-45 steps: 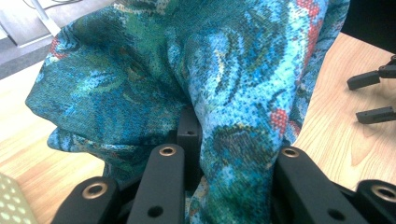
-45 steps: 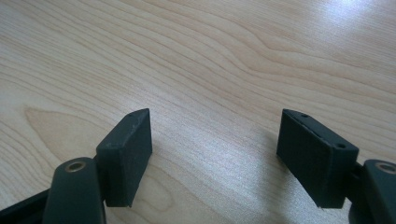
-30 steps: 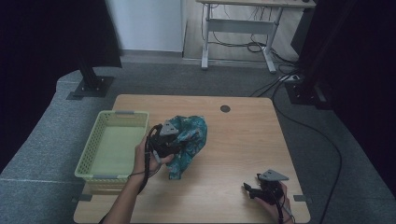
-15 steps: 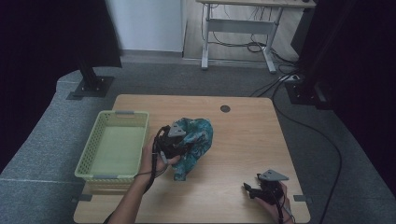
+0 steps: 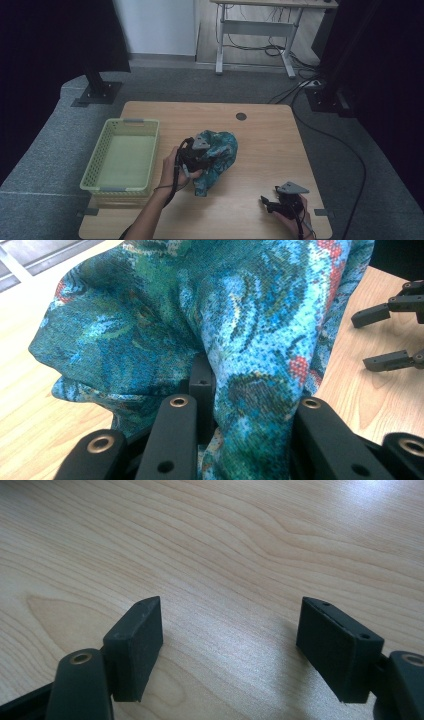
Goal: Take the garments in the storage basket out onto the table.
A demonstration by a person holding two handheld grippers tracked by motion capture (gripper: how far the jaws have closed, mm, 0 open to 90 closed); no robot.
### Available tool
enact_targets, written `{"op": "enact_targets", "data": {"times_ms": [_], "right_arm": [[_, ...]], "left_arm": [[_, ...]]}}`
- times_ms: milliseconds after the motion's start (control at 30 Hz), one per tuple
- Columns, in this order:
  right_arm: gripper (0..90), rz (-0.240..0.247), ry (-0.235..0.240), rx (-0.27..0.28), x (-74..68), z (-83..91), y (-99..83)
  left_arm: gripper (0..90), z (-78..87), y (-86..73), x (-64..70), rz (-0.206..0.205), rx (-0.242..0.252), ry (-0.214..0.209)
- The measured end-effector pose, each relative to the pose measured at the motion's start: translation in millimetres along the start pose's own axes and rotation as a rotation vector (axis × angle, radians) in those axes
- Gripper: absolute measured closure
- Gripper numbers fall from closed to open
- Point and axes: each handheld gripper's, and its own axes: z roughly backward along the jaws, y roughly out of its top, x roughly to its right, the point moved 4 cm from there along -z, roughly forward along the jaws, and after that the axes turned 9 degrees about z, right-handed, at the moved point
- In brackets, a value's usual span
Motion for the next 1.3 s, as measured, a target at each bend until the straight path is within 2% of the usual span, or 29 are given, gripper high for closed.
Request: {"op": "enact_targets", "data": {"times_ms": [367, 733, 1300], "right_arm": [[25.8, 0.001, 0.0, -0.001, 0.0, 0.1, 0.0], [25.9, -0.001, 0.0, -0.001, -0.1, 0.0, -0.1], [25.9, -0.003, 0.001, -0.001, -0.3, 0.0, -0.1]], "left_arm": [[73.2, -22.0, -7.4, 7.3, 0.004, -0.027, -0.024], [72.6, -50.7, -25.9, 15.4, -0.002, -0.089, -0.041], [70.6, -75.5, -45.7, 16.8, 0.023, -0.126, -0.051]]}}
